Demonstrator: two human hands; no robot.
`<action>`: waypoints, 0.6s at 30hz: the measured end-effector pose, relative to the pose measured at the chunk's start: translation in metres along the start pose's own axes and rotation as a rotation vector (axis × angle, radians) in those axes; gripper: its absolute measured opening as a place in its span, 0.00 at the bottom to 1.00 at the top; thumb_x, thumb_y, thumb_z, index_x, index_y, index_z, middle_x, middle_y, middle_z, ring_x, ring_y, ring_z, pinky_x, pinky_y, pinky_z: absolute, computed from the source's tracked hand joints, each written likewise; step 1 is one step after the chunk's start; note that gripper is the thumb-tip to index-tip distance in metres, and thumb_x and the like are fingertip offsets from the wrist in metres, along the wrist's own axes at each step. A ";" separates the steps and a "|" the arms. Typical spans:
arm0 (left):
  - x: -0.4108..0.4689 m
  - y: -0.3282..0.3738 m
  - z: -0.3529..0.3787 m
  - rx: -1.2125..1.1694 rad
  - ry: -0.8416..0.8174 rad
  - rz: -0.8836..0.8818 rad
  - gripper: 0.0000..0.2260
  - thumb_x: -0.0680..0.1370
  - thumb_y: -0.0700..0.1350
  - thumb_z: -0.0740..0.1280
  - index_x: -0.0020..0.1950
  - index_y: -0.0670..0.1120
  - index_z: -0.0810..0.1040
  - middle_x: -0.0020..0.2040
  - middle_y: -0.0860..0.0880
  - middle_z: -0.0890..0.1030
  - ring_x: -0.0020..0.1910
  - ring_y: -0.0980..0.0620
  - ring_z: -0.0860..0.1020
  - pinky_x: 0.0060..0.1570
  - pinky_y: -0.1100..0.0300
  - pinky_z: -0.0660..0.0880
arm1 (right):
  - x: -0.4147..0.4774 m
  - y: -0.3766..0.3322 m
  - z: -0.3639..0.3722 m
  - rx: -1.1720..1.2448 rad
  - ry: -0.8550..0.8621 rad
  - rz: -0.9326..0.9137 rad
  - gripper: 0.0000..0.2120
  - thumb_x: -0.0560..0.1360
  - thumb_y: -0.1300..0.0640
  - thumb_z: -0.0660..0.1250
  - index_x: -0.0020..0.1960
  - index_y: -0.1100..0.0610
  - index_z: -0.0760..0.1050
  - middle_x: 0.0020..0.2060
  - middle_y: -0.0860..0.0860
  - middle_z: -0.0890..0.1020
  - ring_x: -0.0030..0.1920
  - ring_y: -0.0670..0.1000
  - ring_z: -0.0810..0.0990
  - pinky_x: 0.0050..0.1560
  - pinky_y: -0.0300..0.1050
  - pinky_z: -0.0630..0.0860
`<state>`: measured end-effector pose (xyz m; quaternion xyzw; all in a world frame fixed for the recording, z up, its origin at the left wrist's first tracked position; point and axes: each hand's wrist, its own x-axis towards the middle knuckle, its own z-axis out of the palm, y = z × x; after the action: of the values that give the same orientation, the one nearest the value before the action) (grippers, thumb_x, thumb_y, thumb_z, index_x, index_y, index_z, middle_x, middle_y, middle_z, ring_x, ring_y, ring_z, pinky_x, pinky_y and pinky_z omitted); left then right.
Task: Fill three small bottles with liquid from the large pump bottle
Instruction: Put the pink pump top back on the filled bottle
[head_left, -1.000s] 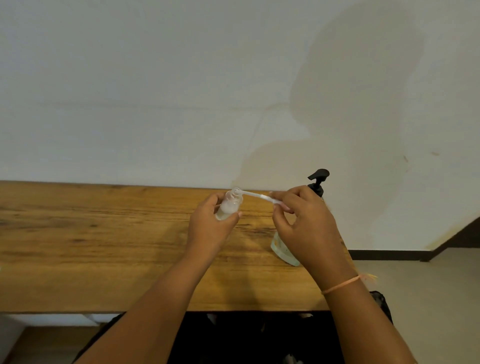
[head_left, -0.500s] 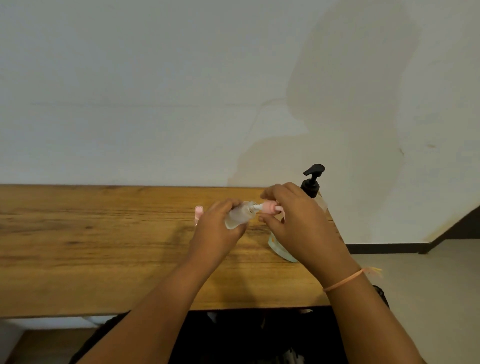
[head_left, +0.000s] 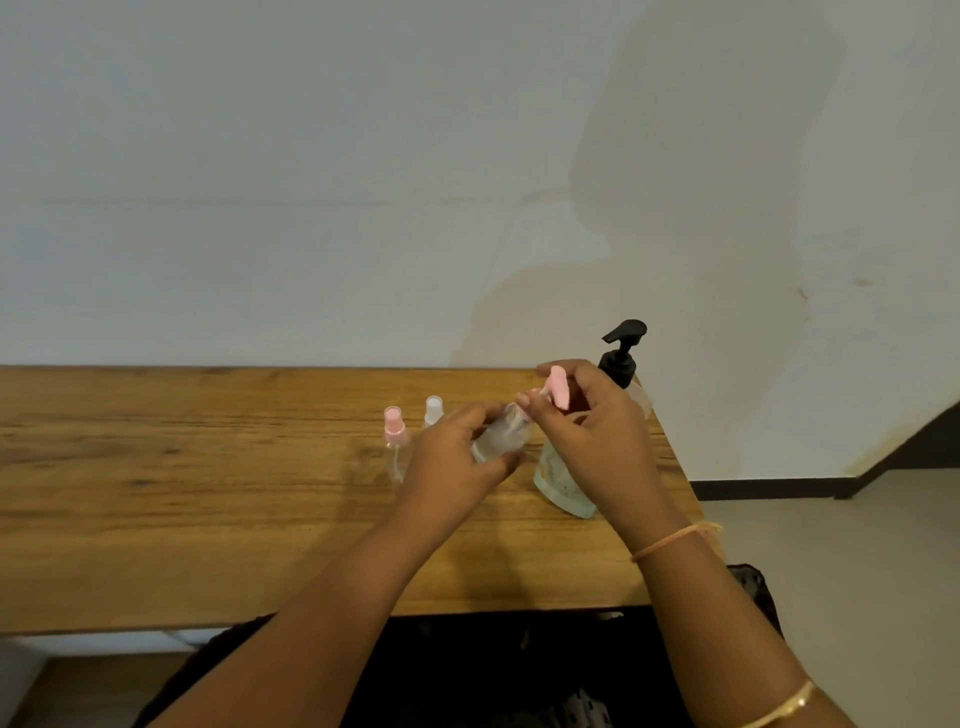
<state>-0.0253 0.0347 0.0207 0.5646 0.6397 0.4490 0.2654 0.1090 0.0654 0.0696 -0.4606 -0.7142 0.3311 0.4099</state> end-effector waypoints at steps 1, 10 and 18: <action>0.000 0.001 0.001 -0.022 -0.011 -0.020 0.20 0.69 0.47 0.75 0.60 0.52 0.76 0.53 0.57 0.79 0.50 0.63 0.76 0.47 0.67 0.74 | -0.001 -0.001 0.002 -0.032 0.020 -0.010 0.09 0.73 0.52 0.70 0.51 0.50 0.74 0.40 0.45 0.79 0.42 0.42 0.78 0.40 0.30 0.74; -0.001 0.009 0.002 -0.336 -0.041 -0.187 0.22 0.69 0.43 0.75 0.61 0.49 0.75 0.56 0.52 0.81 0.52 0.52 0.80 0.50 0.49 0.80 | 0.000 0.002 -0.003 0.585 -0.142 0.121 0.28 0.76 0.65 0.63 0.73 0.54 0.59 0.57 0.49 0.79 0.55 0.40 0.78 0.48 0.31 0.74; -0.003 0.014 0.004 -0.433 -0.113 -0.189 0.18 0.70 0.40 0.74 0.58 0.50 0.77 0.52 0.50 0.82 0.49 0.52 0.82 0.44 0.55 0.81 | 0.005 0.004 0.004 0.501 -0.027 0.047 0.30 0.69 0.68 0.71 0.65 0.50 0.65 0.43 0.52 0.78 0.47 0.46 0.79 0.49 0.37 0.76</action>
<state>-0.0146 0.0320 0.0301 0.4565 0.5627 0.5166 0.4562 0.1054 0.0713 0.0655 -0.3568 -0.6043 0.5133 0.4940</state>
